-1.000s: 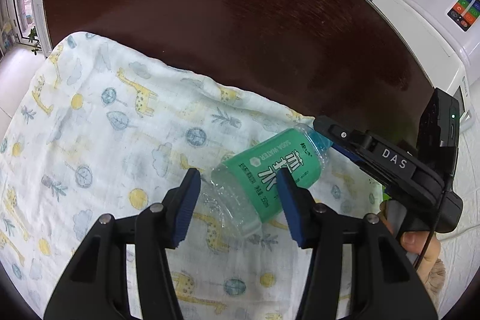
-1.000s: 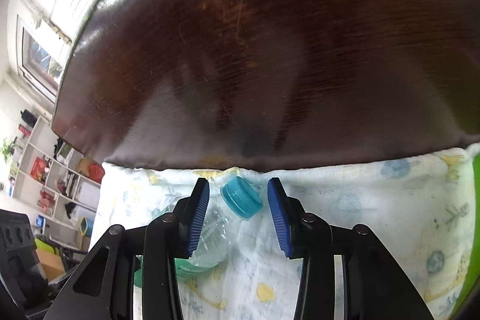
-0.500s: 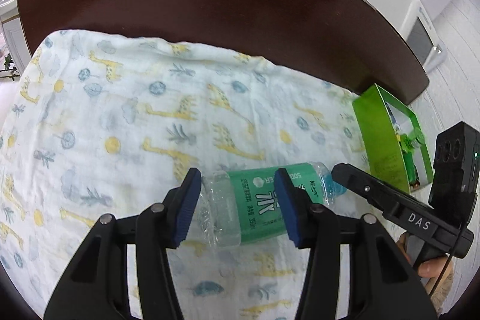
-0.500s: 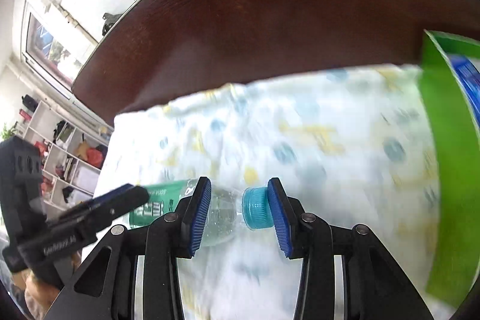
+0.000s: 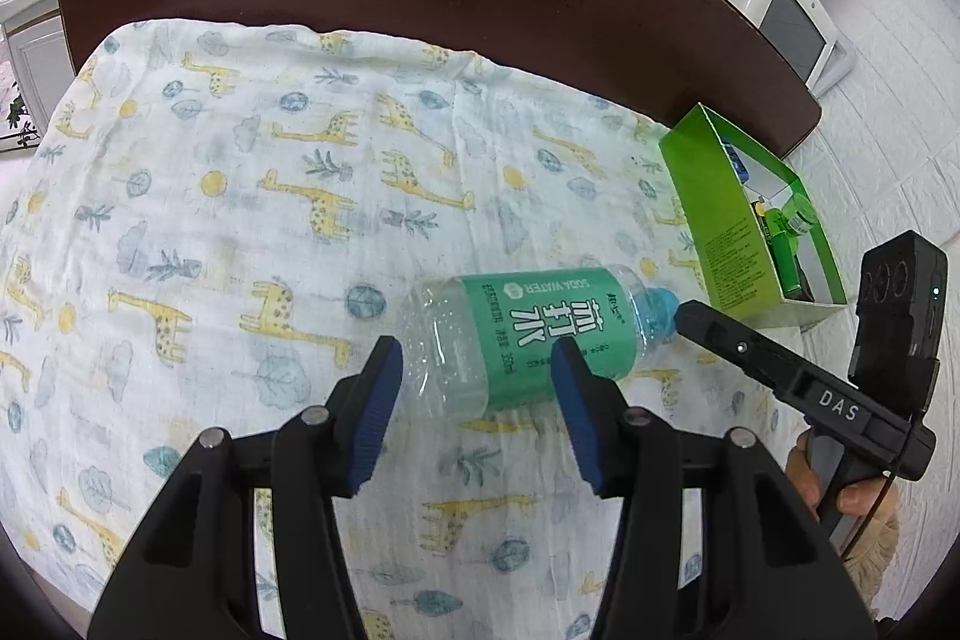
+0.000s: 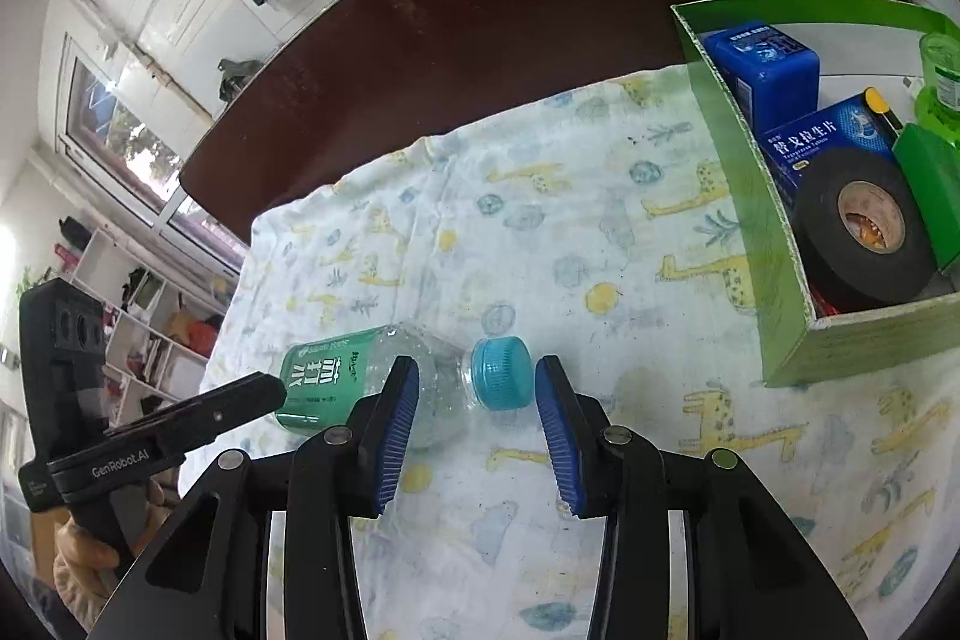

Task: Organize rigid objects
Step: 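Close the right gripper around the water bottle's middle and lift it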

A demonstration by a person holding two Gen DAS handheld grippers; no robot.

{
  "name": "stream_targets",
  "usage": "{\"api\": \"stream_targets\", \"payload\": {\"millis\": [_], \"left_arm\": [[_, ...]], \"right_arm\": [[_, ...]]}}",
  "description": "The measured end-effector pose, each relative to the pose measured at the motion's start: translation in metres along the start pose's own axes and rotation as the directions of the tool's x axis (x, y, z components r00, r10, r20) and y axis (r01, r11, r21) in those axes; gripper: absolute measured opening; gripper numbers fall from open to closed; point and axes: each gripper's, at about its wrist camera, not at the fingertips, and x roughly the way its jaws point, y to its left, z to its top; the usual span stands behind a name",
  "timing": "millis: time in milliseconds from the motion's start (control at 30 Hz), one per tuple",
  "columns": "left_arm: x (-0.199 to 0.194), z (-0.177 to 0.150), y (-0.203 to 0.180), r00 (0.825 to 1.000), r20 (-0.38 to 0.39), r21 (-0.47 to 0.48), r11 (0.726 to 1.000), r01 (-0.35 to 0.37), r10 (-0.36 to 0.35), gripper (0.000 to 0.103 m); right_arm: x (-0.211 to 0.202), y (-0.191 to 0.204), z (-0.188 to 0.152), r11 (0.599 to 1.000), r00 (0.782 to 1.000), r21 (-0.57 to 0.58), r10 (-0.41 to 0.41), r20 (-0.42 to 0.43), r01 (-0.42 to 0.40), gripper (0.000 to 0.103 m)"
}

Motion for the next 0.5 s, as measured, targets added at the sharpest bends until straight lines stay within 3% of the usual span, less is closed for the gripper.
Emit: {"api": "stream_targets", "payload": {"millis": [200,333,500], "left_arm": [[0.010,0.005,-0.002,1.000,-0.010,-0.013,1.000,-0.007,0.007,0.051],[0.007,0.006,-0.005,0.999,0.011,0.013,0.999,-0.032,0.032,0.051],[0.003,0.002,-0.016,0.998,0.030,0.055,0.996,-0.064,0.062,0.051]], "right_arm": [[0.018,-0.004,-0.004,0.997,0.997,0.023,0.069,-0.034,-0.068,0.042],[0.017,0.008,-0.003,0.995,0.996,-0.077,0.052,-0.069,-0.057,0.042],[0.013,0.008,-0.007,0.997,0.997,-0.072,0.034,-0.065,-0.039,0.042]]}}
